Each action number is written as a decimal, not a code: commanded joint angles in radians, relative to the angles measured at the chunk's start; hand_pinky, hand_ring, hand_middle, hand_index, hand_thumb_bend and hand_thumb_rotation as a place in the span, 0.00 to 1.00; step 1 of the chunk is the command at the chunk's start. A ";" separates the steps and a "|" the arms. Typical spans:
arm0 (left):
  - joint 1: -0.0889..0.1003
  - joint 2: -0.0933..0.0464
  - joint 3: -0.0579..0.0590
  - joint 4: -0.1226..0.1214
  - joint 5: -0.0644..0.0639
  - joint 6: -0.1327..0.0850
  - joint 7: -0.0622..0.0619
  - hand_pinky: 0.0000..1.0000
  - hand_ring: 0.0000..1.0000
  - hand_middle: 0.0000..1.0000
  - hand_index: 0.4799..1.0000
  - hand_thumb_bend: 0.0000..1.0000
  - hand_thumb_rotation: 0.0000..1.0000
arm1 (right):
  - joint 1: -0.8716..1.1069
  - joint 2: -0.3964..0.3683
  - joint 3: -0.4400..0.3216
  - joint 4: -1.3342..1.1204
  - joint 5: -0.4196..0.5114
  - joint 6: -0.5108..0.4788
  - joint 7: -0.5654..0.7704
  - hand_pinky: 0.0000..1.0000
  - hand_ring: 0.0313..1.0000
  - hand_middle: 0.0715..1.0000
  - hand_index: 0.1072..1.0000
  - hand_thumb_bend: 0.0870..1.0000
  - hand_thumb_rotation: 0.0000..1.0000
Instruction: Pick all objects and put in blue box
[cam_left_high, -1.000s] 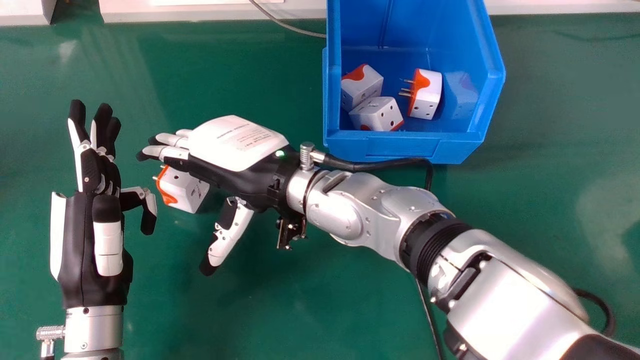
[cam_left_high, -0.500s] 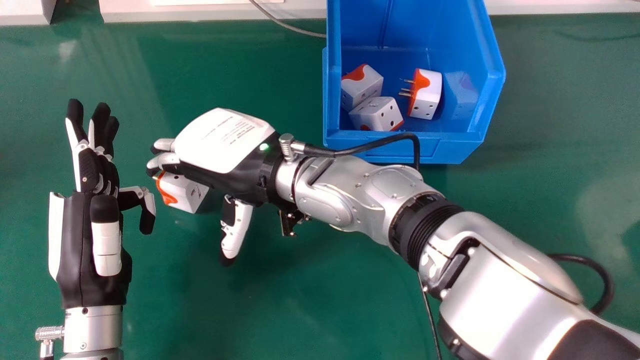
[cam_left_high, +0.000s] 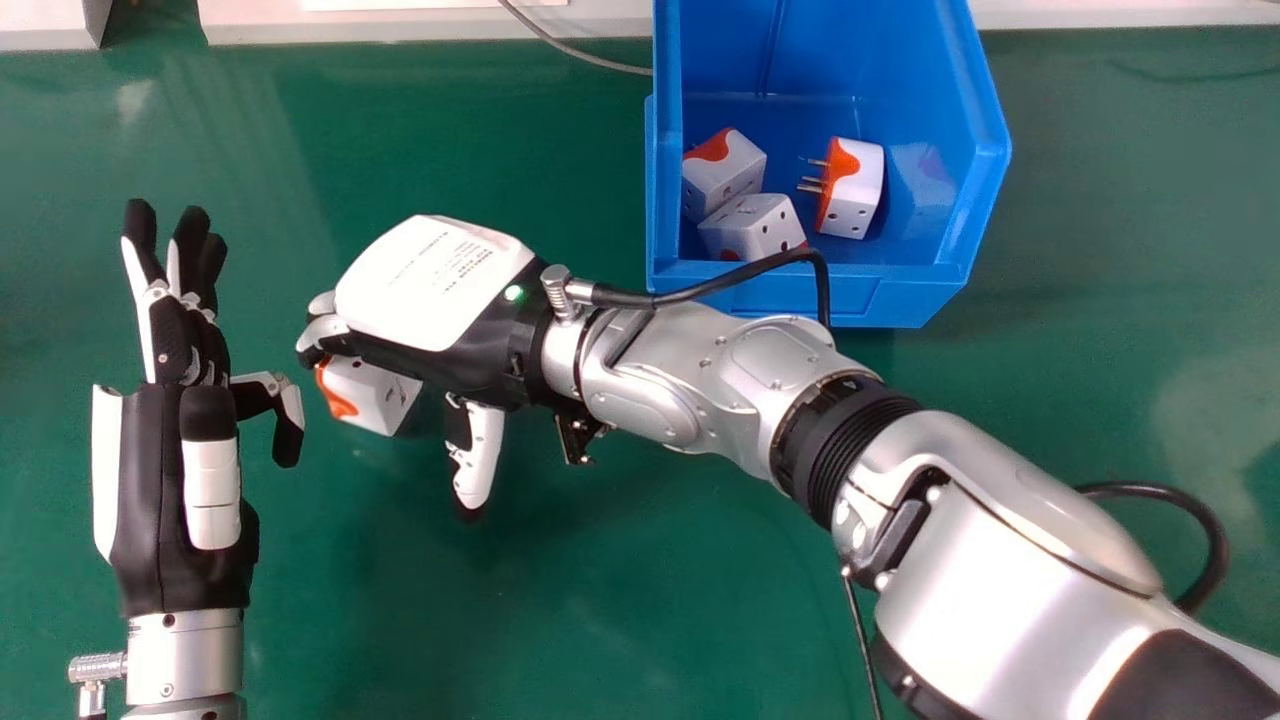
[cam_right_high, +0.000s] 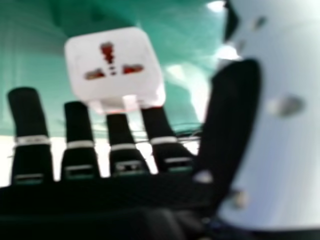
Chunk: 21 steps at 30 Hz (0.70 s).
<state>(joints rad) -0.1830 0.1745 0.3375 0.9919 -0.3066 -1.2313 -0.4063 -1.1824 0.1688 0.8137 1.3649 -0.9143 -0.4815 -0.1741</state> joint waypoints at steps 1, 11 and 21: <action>-0.001 0.009 -0.005 -0.007 0.010 -0.020 -0.002 0.00 1.00 1.00 1.00 1.00 1.00 | -0.049 0.075 -0.018 -0.010 0.021 -0.013 0.003 0.52 0.69 0.75 0.67 0.92 0.11; 0.014 0.006 -0.008 -0.026 0.015 -0.024 0.006 0.00 1.00 1.00 1.00 1.00 1.00 | -0.054 0.073 -0.027 -0.009 0.019 -0.017 0.016 0.47 0.57 0.64 0.58 0.86 0.03; 0.020 0.003 -0.015 -0.037 0.012 -0.015 0.008 0.00 1.00 1.00 1.00 1.00 1.00 | -0.048 0.066 -0.011 -0.010 0.001 -0.027 -0.034 0.43 0.51 0.55 0.53 0.77 0.02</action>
<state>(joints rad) -0.1678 0.1744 0.3258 0.9742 -0.3015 -1.2321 -0.4033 -1.1882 0.1694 0.8021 1.3659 -0.9144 -0.4953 -0.1772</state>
